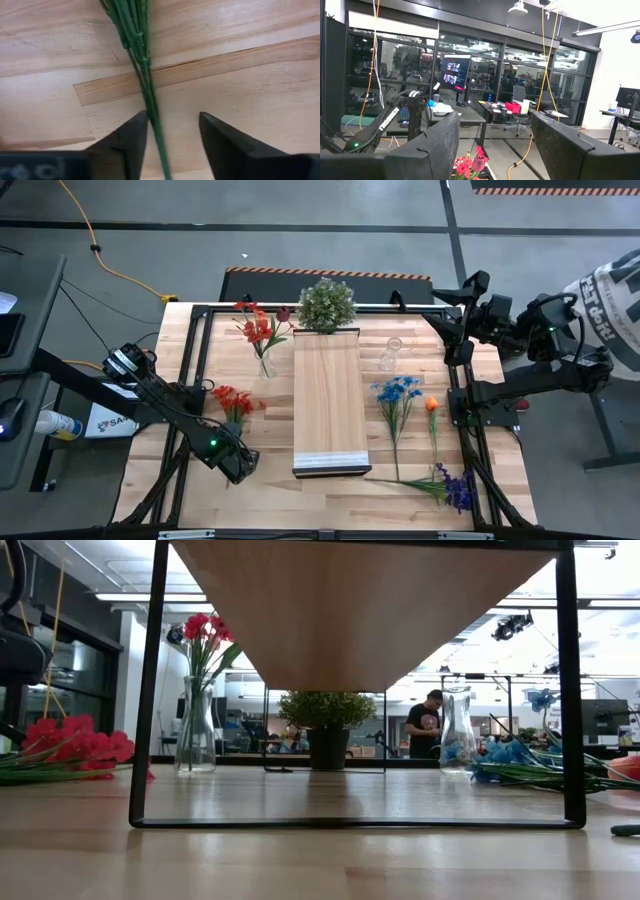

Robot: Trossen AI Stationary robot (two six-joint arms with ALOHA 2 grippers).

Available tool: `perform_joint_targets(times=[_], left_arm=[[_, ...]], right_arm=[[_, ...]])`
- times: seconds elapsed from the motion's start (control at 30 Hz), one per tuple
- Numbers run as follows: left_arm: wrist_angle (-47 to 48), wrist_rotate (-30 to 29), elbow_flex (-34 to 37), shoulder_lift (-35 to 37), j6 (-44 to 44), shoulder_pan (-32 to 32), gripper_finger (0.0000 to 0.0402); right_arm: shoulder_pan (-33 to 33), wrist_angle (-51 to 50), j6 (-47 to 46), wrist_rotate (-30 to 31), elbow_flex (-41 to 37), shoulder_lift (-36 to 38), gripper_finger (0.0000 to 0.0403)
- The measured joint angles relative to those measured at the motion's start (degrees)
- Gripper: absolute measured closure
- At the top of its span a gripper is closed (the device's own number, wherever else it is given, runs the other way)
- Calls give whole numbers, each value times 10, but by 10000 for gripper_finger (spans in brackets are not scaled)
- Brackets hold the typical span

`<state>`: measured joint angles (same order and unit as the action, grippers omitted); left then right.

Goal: Pick and place flowers into a vace then onto a shelf
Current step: Put the orange flowers into the left transparent vase

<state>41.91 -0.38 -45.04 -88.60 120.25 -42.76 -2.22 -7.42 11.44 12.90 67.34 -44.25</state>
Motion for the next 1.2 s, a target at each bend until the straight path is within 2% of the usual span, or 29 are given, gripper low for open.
perform_joint_targets(times=[0.43,0.67,0.8,1.2], left_arm=[[2,17,-2,1,3,0,381],[-4,35,-2,1,12,0,368],[-4,37,-2,1,24,0,381],[5,27,-14,-1,47,0,380]], right_arm=[[0,0,0,0,0,0,167],[0,-1,-1,0,0,0,167],[0,-1,0,0,0,0,167],[0,-1,0,0,0,0,167]])
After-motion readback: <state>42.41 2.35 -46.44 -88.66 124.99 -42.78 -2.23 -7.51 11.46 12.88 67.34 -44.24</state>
